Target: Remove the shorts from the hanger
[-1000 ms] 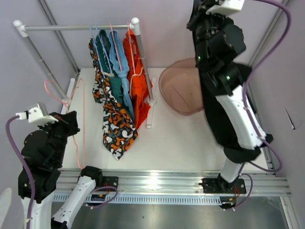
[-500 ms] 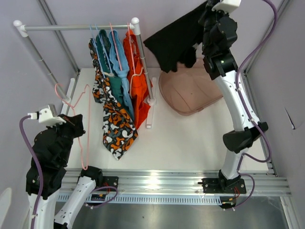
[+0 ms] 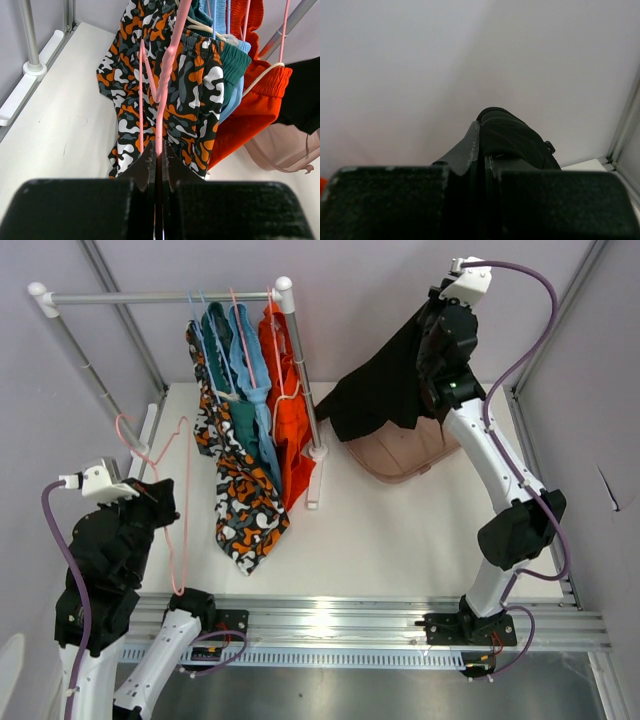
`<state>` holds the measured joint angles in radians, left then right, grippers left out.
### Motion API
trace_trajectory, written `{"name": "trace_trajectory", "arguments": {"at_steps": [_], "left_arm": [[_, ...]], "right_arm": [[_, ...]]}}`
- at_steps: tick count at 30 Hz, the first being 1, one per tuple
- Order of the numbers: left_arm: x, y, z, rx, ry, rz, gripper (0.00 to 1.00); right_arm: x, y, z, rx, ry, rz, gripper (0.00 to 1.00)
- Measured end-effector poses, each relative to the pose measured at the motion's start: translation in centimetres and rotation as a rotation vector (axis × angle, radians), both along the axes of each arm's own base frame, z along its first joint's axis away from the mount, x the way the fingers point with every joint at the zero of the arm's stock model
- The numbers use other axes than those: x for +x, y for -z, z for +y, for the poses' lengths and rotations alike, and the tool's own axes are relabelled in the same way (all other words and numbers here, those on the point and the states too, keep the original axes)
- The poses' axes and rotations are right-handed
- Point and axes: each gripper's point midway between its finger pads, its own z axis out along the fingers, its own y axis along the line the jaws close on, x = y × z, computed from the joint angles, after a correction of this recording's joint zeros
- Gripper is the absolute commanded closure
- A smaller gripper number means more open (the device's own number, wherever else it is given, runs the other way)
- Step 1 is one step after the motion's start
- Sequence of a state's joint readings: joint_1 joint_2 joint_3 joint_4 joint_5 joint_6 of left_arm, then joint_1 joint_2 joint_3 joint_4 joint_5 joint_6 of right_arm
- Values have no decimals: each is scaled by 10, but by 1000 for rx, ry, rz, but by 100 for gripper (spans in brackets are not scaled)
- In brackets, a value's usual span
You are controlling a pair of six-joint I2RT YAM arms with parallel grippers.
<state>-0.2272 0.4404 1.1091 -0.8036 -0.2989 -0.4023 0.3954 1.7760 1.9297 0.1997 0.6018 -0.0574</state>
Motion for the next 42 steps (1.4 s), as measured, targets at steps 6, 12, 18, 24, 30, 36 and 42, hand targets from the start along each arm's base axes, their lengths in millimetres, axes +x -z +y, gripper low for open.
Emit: {"name": "trace_trajectory", "arguments": {"at_steps": [6, 12, 18, 24, 30, 36, 42], "left_arm": [[3, 2, -1, 2, 0, 11, 100], [6, 4, -2, 4, 1, 25, 100], [8, 5, -5, -3, 13, 32, 100], [8, 1, -4, -2, 11, 32, 100], [6, -10, -2, -6, 0, 7, 100], [7, -16, 2, 6, -18, 5, 100], [14, -50, 11, 70, -58, -22, 100]], "right_arm": [[-7, -12, -55, 53, 199, -56, 100], [-27, -5, -101, 84, 323, -70, 100], [-29, -12, -100, 108, 211, -104, 100], [9, 23, -51, 84, -64, -25, 100], [58, 119, 3, 88, -282, 192, 100], [59, 177, 34, 104, -373, 364, 2], [34, 198, 26, 139, -305, 481, 1]]}}
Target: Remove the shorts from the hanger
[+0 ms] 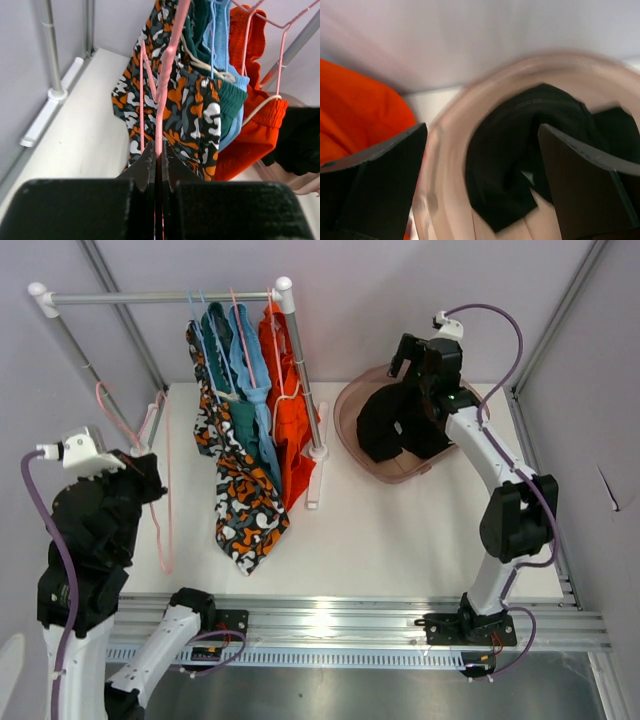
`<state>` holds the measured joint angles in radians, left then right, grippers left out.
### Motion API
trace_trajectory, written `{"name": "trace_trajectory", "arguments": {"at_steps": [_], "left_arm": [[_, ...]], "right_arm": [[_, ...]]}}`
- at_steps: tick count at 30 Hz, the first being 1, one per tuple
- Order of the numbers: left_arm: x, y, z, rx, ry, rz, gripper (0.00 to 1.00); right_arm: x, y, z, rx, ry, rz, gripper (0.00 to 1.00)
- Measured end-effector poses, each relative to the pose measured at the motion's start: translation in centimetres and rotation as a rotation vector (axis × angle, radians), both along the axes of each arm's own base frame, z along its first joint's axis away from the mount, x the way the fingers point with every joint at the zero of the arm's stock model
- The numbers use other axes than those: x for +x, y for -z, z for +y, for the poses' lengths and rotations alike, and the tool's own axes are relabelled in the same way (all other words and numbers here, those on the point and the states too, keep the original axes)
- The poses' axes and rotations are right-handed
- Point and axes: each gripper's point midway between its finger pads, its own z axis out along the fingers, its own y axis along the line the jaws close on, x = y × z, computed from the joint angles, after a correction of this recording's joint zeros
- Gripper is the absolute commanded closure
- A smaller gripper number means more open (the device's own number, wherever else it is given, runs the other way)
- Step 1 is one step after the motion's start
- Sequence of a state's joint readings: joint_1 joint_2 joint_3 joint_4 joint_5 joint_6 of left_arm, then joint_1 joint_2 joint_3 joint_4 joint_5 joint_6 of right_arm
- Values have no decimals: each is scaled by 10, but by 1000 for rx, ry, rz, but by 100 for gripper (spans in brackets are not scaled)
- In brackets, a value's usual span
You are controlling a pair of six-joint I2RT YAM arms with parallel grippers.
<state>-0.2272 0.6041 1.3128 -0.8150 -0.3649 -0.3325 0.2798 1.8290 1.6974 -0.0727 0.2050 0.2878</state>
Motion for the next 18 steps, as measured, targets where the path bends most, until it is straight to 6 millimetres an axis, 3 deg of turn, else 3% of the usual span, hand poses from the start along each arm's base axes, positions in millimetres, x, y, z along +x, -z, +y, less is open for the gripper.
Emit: {"name": "trace_trajectory", "arguments": {"at_steps": [2, 6, 12, 15, 18], "left_arm": [[10, -16, 2, 32, -17, 6, 100], [46, -52, 5, 95, -64, 17, 100], [106, -97, 10, 133, -126, -1, 100], [133, -105, 19, 132, -159, 5, 100], [157, -106, 26, 131, -167, 21, 100]], "right_arm": [[-22, 14, -12, 2, 45, 58, 0], [-93, 44, -27, 4, 109, 163, 1], [-209, 74, 16, 54, -24, 189, 1], [-249, 95, 27, 82, -85, 205, 0], [-274, 120, 28, 77, -115, 243, 0]]}}
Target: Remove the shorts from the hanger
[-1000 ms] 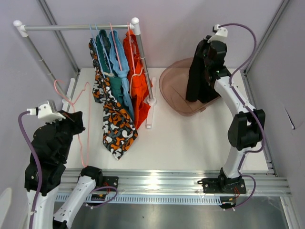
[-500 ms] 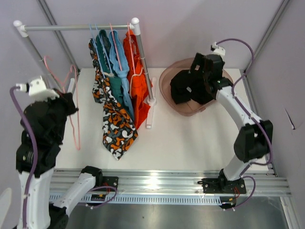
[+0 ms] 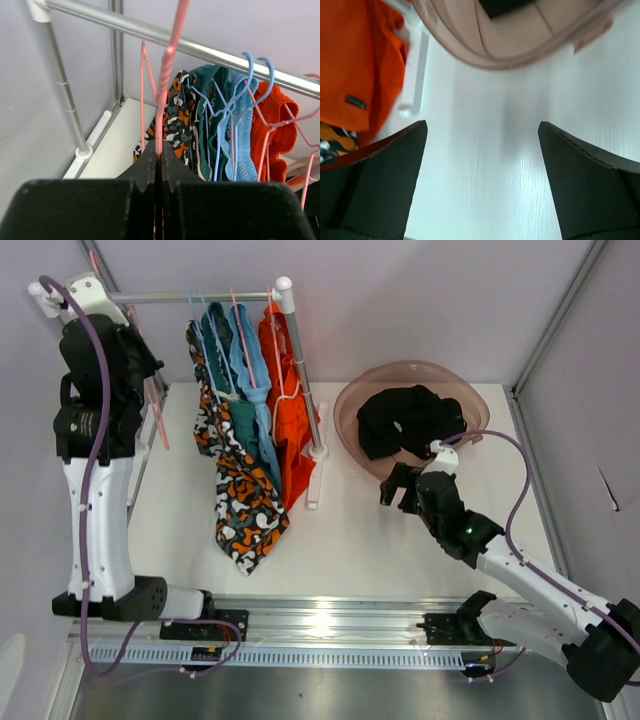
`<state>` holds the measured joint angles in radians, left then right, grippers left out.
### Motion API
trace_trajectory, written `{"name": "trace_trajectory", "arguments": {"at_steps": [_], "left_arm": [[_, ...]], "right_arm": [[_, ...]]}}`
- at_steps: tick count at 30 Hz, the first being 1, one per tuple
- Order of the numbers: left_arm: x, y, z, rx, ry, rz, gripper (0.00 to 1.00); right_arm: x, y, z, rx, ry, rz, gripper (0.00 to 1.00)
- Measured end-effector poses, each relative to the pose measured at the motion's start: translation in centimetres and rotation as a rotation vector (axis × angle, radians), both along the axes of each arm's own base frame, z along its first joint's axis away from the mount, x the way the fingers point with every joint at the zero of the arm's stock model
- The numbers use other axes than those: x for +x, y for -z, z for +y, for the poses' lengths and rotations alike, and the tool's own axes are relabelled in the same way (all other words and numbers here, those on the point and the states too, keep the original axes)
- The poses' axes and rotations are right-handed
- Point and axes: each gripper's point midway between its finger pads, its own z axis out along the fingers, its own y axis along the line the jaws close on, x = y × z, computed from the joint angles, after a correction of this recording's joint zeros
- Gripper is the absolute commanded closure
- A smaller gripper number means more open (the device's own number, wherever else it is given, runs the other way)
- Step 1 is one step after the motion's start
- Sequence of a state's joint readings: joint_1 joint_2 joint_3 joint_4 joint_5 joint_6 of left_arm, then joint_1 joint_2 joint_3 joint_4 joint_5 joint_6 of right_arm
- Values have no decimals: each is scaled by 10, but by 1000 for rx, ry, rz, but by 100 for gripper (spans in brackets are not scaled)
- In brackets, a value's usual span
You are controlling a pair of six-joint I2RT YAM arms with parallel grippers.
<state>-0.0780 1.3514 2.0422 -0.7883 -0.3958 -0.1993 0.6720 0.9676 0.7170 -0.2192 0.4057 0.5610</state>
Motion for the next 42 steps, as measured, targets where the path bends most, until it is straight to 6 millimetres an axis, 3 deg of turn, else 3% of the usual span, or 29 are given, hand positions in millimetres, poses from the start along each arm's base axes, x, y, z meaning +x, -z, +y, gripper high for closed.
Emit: {"name": "trace_trajectory", "arguments": {"at_steps": [9, 16, 23, 27, 32, 39, 42], "left_arm": [[57, 38, 14, -29, 70, 105, 100], [91, 60, 17, -48, 120, 144, 100], [133, 77, 55, -101, 117, 152, 100], [155, 89, 67, -136, 131, 163, 100], [162, 110, 63, -173, 158, 207, 98], [150, 138, 53, -202, 193, 266, 80], [140, 145, 49, -209, 200, 277, 88]], "right_arm": [[-36, 43, -9, 15, -40, 37, 0], [-58, 78, 2, 65, -147, 48, 1], [-71, 70, 18, 127, -226, -6, 1], [-73, 67, 22, 144, -239, -16, 1], [-75, 66, 24, 147, -245, -17, 1], [-75, 66, 25, 148, -248, -18, 1], [-75, 67, 25, 149, -249, -18, 0]]}}
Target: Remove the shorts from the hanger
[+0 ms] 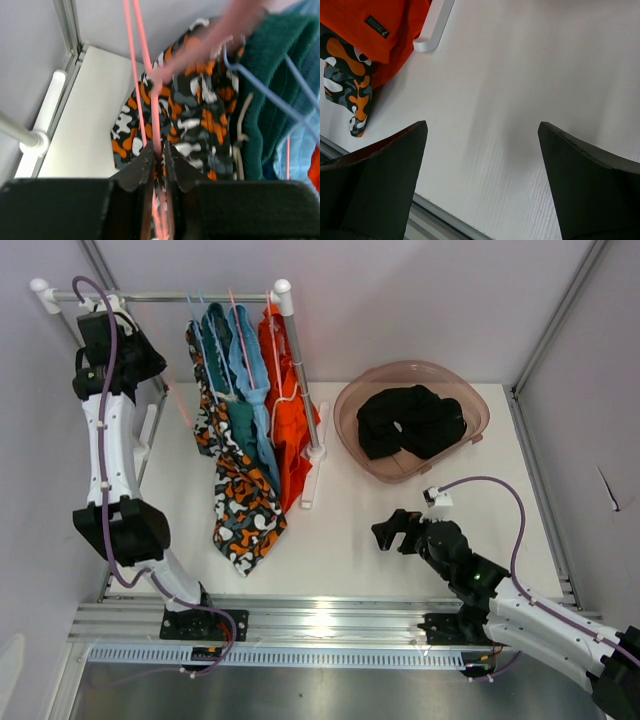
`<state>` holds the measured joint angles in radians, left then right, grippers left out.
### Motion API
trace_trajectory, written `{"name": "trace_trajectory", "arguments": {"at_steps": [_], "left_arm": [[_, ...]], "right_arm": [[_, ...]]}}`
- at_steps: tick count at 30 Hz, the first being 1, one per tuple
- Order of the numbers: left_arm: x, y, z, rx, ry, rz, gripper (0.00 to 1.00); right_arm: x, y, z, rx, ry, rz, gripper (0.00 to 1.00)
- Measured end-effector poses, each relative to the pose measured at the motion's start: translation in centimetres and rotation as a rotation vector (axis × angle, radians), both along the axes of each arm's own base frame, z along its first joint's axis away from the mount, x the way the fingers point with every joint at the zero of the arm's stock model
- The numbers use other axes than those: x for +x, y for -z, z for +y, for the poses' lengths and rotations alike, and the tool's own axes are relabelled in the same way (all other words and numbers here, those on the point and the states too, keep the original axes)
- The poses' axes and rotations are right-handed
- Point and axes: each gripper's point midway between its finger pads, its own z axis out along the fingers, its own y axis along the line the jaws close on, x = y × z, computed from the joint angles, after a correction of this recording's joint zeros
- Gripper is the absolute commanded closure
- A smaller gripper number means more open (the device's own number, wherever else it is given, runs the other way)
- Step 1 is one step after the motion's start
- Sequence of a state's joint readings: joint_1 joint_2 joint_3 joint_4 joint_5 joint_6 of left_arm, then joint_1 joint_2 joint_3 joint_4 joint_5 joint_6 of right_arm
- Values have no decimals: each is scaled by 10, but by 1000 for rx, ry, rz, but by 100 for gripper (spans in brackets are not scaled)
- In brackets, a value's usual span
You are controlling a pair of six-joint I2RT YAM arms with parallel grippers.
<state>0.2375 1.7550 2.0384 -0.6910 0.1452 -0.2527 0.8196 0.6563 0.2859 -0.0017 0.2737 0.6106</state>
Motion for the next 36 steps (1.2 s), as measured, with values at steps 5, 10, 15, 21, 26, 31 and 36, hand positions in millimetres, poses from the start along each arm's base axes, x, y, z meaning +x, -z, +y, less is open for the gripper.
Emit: {"name": "trace_trajectory", "arguments": {"at_steps": [5, 10, 15, 21, 26, 31, 36], "left_arm": [[-25, -2, -8, 12, 19, -20, 57], [-58, -6, -10, 35, -10, -50, 14], [-77, -26, -5, 65, -61, -93, 11], [-124, -81, -10, 102, -103, -230, 22], [-159, -133, -34, 88, -32, -375, 30], [-155, -144, -63, 59, 81, -401, 38], [-115, -102, -81, 21, 159, -276, 38]], "right_arm": [[-1, 3, 0, -4, -4, 4, 1], [-1, 3, 0, -2, -5, 2, 0], [-1, 0, 3, 10, -13, -6, 0], [-2, -2, 3, 18, -18, -11, 1], [-2, -3, 4, 21, -21, -12, 1], [-2, -3, 4, 23, -21, -14, 1], [-1, -4, 4, 24, -20, -14, 1]]}}
